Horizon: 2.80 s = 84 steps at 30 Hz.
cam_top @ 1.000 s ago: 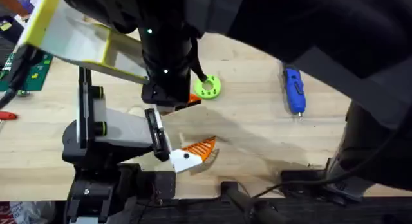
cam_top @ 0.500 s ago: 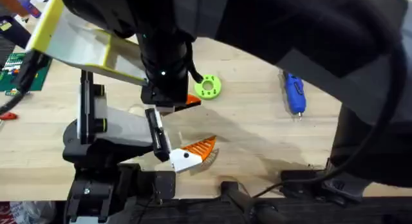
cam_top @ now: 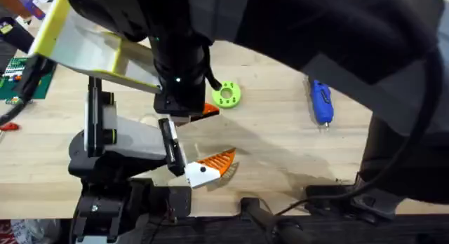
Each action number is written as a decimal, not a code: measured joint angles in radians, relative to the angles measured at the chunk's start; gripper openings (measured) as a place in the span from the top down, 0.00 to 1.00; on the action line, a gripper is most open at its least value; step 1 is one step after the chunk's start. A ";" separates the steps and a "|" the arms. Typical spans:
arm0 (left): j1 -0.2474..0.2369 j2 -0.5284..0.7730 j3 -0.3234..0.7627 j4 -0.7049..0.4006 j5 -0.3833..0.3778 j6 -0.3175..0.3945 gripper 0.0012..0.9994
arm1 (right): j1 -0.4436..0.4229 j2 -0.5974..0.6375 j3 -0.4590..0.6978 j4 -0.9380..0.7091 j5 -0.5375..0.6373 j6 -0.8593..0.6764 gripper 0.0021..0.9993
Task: Pick up the gripper from the table and insert it into the empty holder that is missing its gripper. Then pick up a screw, insert it into the mounting hole, and use the screwdriver to tighten it. Finally, clean up the table by picking up the vegetable and placing it into the bucket.
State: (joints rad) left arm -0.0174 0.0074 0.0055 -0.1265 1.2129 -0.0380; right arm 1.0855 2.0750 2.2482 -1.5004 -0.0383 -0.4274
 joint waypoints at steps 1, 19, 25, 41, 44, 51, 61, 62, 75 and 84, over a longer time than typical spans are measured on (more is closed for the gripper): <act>0.000 0.000 0.000 0.000 0.000 0.000 0.01 | 0.000 0.000 0.000 0.000 0.000 0.000 1.00; 0.000 0.000 0.000 0.000 0.001 0.000 0.01 | 0.000 0.000 0.000 -0.006 -0.002 0.002 0.85; 0.000 -0.001 0.000 0.002 -0.001 0.010 0.01 | 0.001 0.000 0.000 -0.022 -0.004 0.000 0.03; 0.000 -0.002 0.000 0.002 -0.001 0.022 0.01 | -0.033 -0.157 0.000 -0.075 -0.009 0.001 0.00; 0.000 -0.002 0.000 0.002 -0.001 0.023 0.01 | -0.071 -0.199 0.000 -0.091 -0.018 0.001 0.00; 0.000 -0.002 0.000 0.002 -0.001 0.024 0.48 | -0.152 -0.243 0.000 -0.116 -0.092 -0.021 0.00; 0.000 -0.002 0.000 0.002 -0.005 0.031 1.00 | -0.211 -0.242 -0.040 -0.116 -0.171 -0.071 0.00; 0.000 -0.002 0.000 0.002 -0.005 0.031 1.00 | -0.218 -0.243 -0.052 -0.116 -0.173 -0.071 0.00; 0.000 -0.002 0.000 0.002 -0.005 0.031 1.00 | -0.370 -0.251 -0.354 0.071 -0.179 0.098 0.00; 0.000 -0.002 0.000 0.002 -0.005 0.031 1.00 | -0.423 -0.250 -0.438 0.092 -0.104 0.209 0.00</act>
State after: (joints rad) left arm -0.0174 0.0054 0.0055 -0.1240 1.2079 -0.0074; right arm 0.6626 1.8248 1.8101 -1.4082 -0.1427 -0.2187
